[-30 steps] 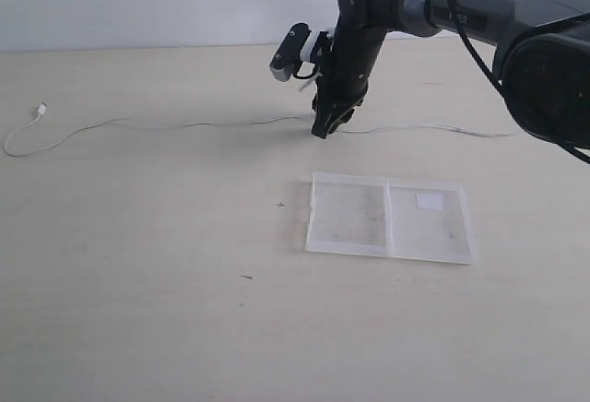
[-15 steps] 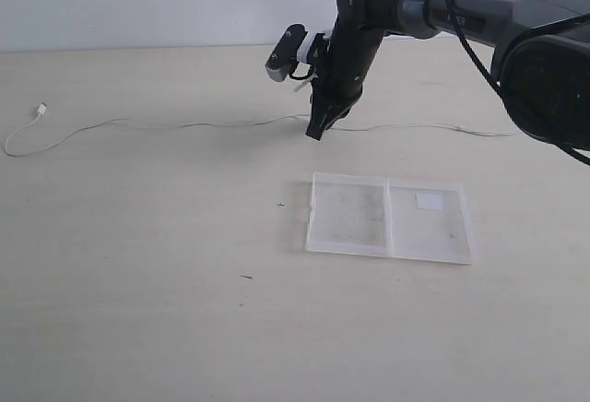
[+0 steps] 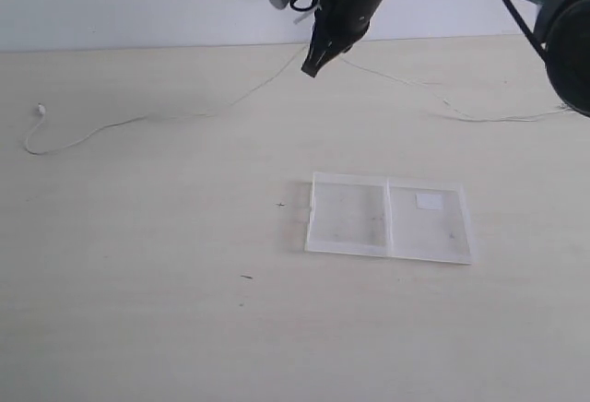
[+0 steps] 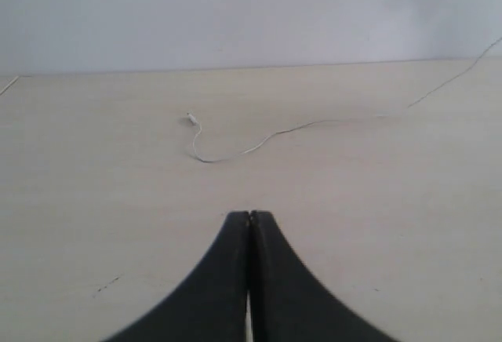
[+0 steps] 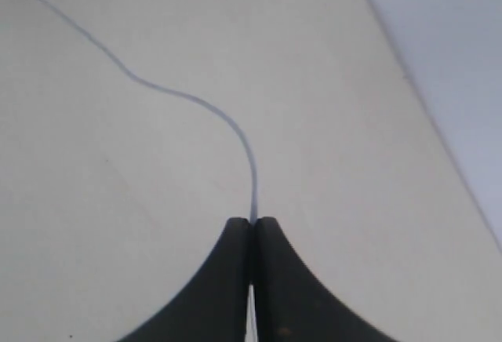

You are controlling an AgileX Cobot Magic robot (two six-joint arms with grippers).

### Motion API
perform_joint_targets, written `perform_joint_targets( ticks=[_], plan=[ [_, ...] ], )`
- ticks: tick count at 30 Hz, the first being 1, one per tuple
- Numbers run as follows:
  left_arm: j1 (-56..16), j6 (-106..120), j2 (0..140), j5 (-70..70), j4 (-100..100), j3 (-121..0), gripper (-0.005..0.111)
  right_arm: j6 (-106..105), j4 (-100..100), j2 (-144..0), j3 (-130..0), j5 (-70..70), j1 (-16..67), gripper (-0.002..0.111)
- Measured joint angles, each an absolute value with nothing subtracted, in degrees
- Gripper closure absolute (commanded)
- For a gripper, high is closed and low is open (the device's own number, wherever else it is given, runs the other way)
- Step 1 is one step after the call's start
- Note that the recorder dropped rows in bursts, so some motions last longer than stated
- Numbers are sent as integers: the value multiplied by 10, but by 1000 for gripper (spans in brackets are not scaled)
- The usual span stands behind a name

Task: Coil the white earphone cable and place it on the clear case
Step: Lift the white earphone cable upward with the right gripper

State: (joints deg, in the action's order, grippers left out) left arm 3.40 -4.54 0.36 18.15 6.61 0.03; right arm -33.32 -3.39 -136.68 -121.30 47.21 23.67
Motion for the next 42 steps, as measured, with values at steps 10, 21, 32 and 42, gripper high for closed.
perform_joint_targets(
  ticks=[10, 21, 32, 42],
  plan=[
    [34, -45, 4, 182, 66, 0, 107, -201, -145, -1291, -1213, 467, 237, 108],
    [34, -45, 4, 182, 66, 0, 107, -130, -175, -1214, -1213, 557, 237, 108],
    [34, -45, 4, 182, 66, 0, 107, -107, -176, -1044, -1213, 664, 237, 108],
    [34, -45, 4, 182, 66, 0, 107, -101, -196, -902, -1213, 651, 237, 108]
  ],
)
